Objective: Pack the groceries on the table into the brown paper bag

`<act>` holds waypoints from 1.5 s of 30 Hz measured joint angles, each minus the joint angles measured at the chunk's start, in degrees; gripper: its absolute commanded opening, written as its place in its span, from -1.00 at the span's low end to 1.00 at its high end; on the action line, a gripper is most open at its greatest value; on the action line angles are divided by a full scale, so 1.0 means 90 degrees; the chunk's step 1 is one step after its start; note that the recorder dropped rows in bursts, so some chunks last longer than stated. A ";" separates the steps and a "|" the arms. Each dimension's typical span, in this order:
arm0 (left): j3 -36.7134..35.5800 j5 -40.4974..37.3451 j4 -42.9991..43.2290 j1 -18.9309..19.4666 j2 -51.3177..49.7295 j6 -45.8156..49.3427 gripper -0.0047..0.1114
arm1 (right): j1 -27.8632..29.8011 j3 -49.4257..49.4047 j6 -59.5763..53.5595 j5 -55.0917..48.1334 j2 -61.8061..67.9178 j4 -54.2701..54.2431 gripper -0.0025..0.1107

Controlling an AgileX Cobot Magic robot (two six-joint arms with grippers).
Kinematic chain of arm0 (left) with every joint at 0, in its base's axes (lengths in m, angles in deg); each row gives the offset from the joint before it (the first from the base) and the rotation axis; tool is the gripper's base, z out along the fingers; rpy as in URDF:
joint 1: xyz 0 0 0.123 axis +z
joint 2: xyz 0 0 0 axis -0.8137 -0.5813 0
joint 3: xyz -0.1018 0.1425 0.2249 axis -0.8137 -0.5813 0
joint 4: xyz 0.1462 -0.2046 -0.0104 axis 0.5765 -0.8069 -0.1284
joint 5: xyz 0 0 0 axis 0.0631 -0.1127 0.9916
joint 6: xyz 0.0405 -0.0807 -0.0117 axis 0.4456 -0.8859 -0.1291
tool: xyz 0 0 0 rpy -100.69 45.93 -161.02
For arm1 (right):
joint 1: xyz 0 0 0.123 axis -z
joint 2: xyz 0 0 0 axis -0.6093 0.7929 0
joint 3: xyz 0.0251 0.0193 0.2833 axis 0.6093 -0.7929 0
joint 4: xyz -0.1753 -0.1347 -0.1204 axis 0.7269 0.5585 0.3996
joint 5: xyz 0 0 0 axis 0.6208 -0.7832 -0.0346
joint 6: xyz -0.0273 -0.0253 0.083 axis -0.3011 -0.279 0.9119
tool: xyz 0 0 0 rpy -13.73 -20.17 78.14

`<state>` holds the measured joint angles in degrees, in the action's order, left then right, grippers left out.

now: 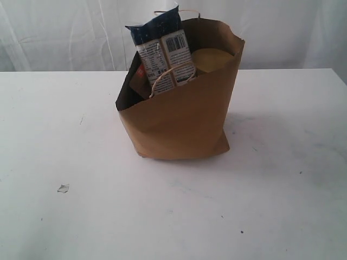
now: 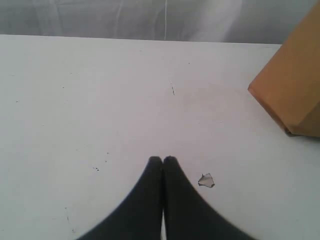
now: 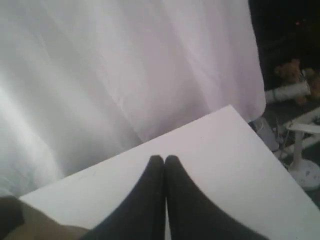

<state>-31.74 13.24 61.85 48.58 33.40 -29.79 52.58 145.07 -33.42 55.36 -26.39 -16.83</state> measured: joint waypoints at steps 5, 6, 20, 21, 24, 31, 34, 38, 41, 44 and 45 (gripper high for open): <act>0.0000 0.0000 0.0000 0.0000 0.0000 0.0000 -0.92 | -0.0764 -0.0695 -0.1382 0.0320 -0.1235 -0.0006 -0.96; 0.0000 0.0000 0.0000 0.0000 0.0000 0.0000 -0.92 | -0.0876 -0.0819 -0.1630 0.0439 -0.1484 -0.0016 -0.96; 0.0000 0.0000 0.0000 0.0000 0.0000 0.0000 -0.92 | -0.1037 -0.1133 -0.2168 0.0484 -0.3396 -0.0008 -0.96; 0.0000 0.0000 0.0000 0.0000 0.0000 0.0000 -0.92 | -0.1037 -0.1133 -0.2214 0.0517 -0.3459 -0.0008 -0.96; 0.0000 0.0000 0.0000 0.0000 0.0000 0.0000 -0.92 | -0.1037 -0.1133 -0.2344 0.0842 -0.3576 0.0096 -0.96; 0.0000 0.0000 0.0000 0.0000 0.0000 0.0000 -0.92 | -0.1037 -0.1787 -0.2425 0.3153 -0.3651 0.0261 -0.96; 0.0000 0.0000 0.0000 0.0000 0.0000 0.0000 -0.92 | -0.1037 -0.2328 -0.2425 0.4323 -0.3932 0.0326 -0.96; 0.0000 0.0000 0.0000 0.0000 0.0000 0.0000 -0.92 | -0.1037 -0.4070 -0.2425 0.7410 -0.4781 0.0683 -0.96; 0.0000 0.0000 0.0000 0.0000 0.0000 0.0000 -0.92 | -0.1037 -0.5264 -0.2425 0.8672 -0.5654 0.0767 -0.96; 0.0000 0.0000 0.0000 0.0000 0.0000 0.0000 -0.92 | -0.1037 -0.6485 -0.2425 0.8180 -0.6748 0.1038 -0.96; 0.0000 0.0000 0.0000 0.0000 0.0000 0.0000 -0.92 | -0.1037 -0.6825 -0.2425 0.7833 -0.6874 0.1217 -0.96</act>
<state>-31.74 13.24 61.85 48.58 33.40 -29.79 43.25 83.65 -55.24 125.85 -88.26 -5.87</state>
